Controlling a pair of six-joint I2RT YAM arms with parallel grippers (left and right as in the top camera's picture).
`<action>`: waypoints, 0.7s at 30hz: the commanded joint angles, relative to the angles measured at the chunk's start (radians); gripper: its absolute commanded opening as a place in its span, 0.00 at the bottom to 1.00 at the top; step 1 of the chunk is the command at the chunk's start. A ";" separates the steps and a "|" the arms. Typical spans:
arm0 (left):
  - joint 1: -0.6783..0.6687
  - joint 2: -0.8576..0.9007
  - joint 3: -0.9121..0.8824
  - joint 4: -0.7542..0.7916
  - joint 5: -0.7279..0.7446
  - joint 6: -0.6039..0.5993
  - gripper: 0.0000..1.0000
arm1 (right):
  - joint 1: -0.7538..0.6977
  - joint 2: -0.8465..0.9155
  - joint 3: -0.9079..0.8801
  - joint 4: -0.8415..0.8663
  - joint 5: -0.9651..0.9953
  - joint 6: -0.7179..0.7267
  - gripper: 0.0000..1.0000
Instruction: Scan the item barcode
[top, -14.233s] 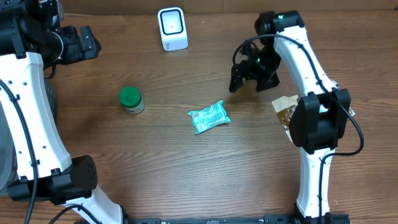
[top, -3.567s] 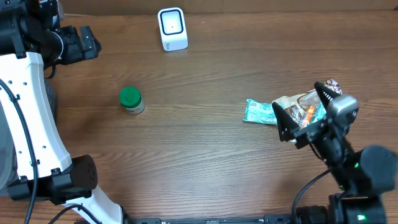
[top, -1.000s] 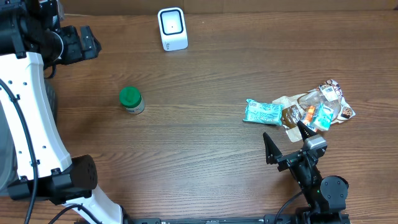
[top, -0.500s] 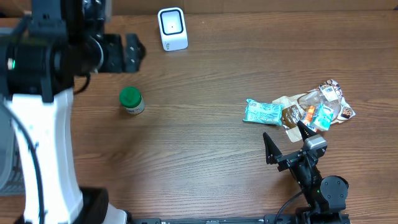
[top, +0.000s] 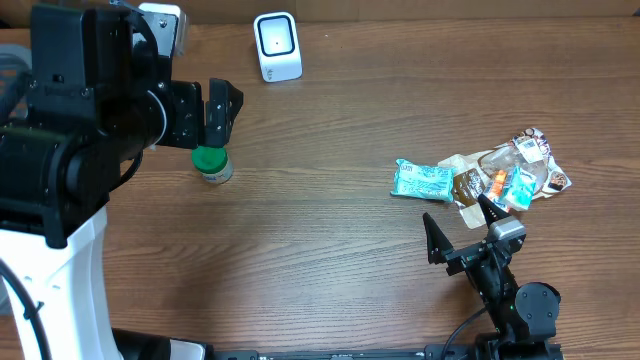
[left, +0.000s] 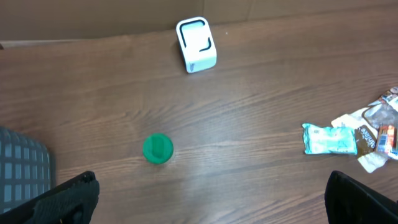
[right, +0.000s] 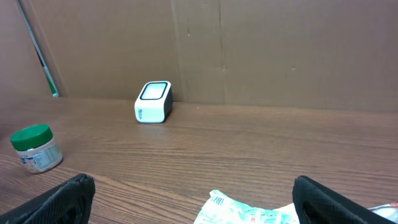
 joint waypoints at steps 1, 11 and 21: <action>-0.003 -0.053 -0.060 0.058 -0.009 0.014 0.99 | 0.005 -0.010 -0.010 0.005 0.001 0.003 1.00; -0.003 -0.287 -0.591 0.636 0.069 0.016 1.00 | 0.005 -0.010 -0.010 0.005 0.001 0.004 1.00; -0.002 -0.536 -1.157 1.121 0.080 0.019 1.00 | 0.005 -0.010 -0.010 0.005 0.000 0.003 1.00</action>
